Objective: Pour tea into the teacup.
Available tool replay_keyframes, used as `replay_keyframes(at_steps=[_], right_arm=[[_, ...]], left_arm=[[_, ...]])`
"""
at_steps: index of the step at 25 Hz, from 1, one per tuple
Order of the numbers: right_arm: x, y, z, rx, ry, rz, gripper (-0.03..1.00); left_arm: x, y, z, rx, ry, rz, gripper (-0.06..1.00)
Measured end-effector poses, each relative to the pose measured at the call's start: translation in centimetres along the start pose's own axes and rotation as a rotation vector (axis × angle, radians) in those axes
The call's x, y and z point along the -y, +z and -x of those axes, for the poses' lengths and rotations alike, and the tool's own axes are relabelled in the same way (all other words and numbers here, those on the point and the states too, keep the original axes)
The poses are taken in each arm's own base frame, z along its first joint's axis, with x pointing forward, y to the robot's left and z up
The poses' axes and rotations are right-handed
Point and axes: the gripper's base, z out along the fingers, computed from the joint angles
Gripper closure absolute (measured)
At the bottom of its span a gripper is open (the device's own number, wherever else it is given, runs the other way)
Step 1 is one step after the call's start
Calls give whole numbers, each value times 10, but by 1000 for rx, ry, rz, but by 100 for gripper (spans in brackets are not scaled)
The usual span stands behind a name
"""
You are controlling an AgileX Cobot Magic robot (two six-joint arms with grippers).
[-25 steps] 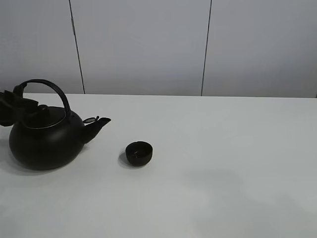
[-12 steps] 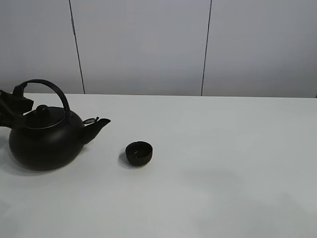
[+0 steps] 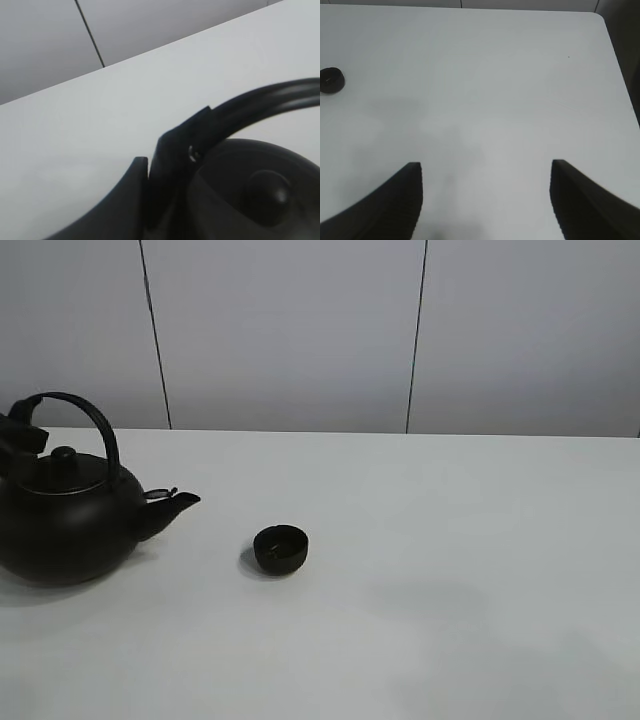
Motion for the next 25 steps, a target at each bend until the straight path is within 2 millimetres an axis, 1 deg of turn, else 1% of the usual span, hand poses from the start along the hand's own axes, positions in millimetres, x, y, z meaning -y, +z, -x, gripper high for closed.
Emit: replay_keyframes(at_steps=[5, 7, 10, 18, 22, 25], right_arm=[[0, 0, 0, 0, 0, 0, 47], [0, 0, 0, 0, 0, 0, 47], [0, 0, 0, 0, 0, 0, 47], [0, 0, 0, 0, 0, 0, 47], [0, 0, 0, 0, 1, 0, 47], [0, 0, 0, 0, 1, 0, 47]], left_arm=[[1, -18, 24, 1, -19, 38, 83], [5, -25, 35, 28, -30, 36, 83], [14, -29, 48, 73, -59, 16, 83], [45, -23, 59, 94, -100, -41, 83], [57, -21, 63, 110, -109, -28, 83], [61, -19, 65, 116, -102, 8, 83]])
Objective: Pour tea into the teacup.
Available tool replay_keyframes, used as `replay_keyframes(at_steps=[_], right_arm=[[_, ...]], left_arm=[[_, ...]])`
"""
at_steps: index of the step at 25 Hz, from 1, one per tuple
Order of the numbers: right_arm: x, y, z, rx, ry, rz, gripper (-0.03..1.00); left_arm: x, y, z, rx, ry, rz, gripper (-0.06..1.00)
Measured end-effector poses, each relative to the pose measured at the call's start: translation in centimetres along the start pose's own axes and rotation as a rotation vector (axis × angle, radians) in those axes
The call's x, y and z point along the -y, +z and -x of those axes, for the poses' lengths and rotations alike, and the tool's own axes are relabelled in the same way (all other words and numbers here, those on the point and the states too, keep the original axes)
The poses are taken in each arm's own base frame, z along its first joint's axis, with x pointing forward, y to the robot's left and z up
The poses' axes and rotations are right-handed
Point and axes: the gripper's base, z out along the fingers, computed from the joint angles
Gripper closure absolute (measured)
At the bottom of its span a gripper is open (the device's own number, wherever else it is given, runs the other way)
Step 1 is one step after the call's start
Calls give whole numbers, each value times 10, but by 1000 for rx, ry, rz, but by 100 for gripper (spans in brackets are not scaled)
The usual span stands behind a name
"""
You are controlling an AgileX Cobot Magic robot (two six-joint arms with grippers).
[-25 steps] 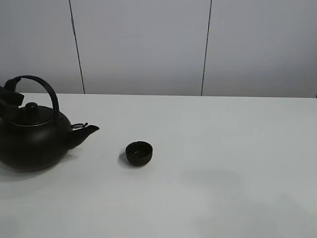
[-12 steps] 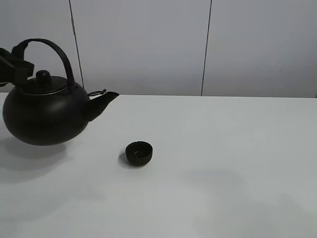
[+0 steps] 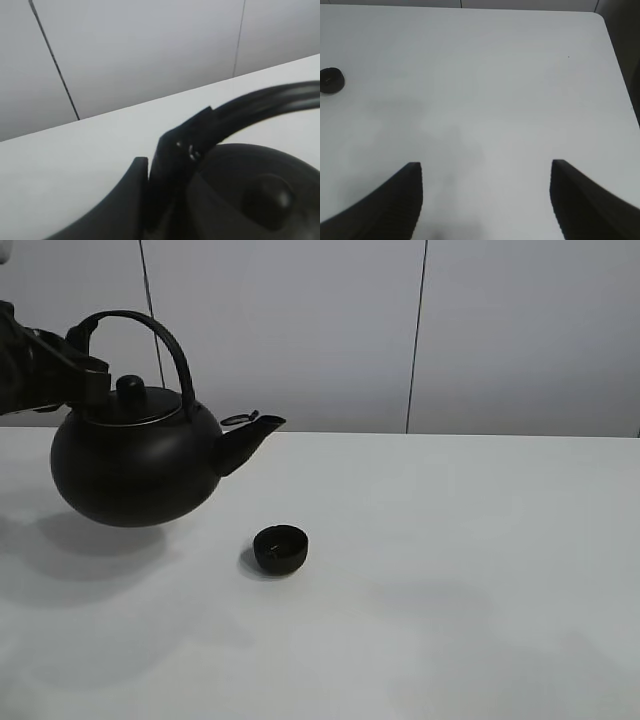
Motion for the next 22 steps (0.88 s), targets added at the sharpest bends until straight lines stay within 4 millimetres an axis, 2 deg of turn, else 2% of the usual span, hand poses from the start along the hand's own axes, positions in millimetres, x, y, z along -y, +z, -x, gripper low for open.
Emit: replay_keyframes(at_steps=[9, 18, 22], right_arm=[[0, 0, 0, 0, 0, 0, 47], [0, 0, 0, 0, 0, 0, 47], [0, 0, 0, 0, 0, 0, 47]], left_arm=[[5, 19, -23, -44, 33, 85, 83], [8, 29, -35, -22, 145, 60, 83], [9, 29, -34, -12, 202, 58, 83]])
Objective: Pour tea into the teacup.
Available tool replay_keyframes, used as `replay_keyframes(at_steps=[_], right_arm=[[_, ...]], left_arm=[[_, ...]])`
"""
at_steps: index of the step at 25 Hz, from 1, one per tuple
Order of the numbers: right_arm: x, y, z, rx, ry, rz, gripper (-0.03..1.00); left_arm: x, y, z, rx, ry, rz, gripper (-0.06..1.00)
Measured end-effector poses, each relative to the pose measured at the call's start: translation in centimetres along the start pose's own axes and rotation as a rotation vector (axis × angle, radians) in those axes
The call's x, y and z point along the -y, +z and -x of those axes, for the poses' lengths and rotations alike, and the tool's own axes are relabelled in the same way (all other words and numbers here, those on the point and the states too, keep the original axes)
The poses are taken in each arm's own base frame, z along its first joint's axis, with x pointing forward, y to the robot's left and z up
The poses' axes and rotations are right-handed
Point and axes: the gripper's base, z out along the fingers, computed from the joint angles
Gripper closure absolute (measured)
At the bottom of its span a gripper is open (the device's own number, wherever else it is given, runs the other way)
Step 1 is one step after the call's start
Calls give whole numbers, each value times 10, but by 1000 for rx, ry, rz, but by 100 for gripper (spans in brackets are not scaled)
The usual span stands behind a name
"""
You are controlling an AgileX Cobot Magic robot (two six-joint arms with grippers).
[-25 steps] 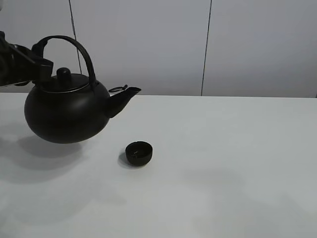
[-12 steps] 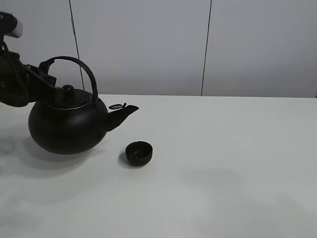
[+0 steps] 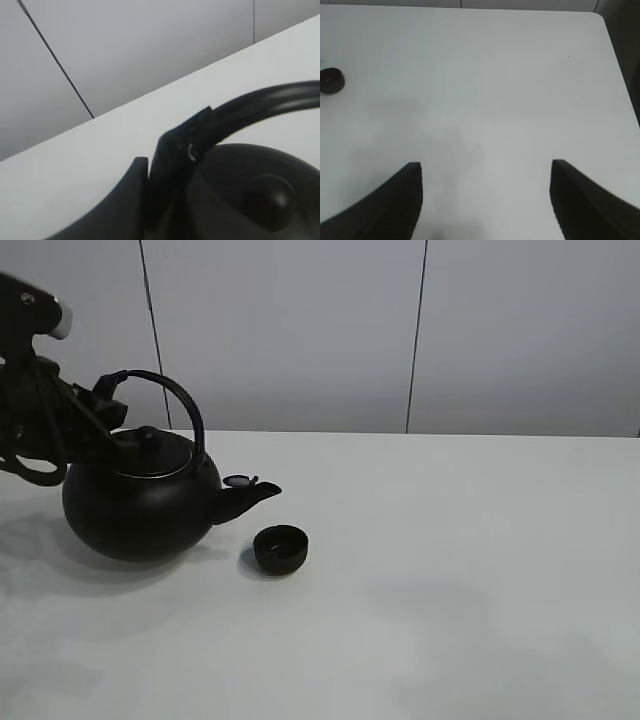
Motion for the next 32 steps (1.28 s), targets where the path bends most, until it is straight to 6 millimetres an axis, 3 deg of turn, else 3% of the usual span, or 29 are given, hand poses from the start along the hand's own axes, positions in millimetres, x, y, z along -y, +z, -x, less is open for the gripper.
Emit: replay_keyframes(at_steps=[32], right_arm=[[0, 0, 0, 0, 0, 0, 47]], left_arm=[[5, 0, 2, 0, 91, 10, 83]])
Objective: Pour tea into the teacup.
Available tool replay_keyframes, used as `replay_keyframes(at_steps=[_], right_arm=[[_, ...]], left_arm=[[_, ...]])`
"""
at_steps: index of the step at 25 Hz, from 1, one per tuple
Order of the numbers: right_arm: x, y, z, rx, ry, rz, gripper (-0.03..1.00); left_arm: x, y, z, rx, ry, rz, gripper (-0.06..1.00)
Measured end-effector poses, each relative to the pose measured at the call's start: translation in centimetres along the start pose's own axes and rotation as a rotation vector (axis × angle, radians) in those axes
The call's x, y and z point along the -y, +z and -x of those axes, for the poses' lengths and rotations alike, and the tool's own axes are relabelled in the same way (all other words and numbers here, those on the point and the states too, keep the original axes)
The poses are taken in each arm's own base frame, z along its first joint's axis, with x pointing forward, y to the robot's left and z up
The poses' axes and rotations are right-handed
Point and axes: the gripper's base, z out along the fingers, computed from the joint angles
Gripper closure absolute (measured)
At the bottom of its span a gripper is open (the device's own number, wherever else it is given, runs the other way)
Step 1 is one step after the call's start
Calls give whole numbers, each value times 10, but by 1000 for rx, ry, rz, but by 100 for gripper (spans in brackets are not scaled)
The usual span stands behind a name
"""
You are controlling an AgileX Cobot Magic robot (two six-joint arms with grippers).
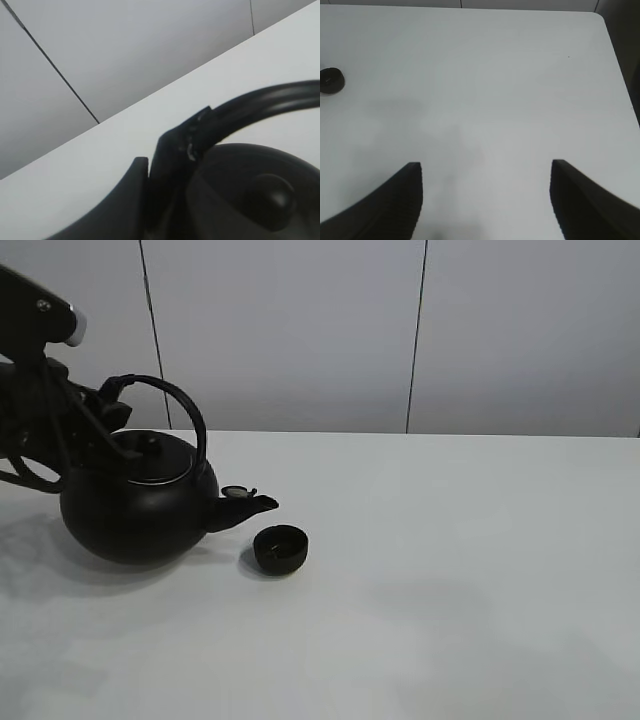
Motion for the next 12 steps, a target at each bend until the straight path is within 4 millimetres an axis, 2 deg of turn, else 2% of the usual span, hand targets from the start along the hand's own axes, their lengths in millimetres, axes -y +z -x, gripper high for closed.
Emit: replay_keyframes(at_steps=[12], right_arm=[[0, 0, 0, 0, 0, 0, 47]], left_arm=[[-3, 1, -1, -20, 44, 25, 83]])
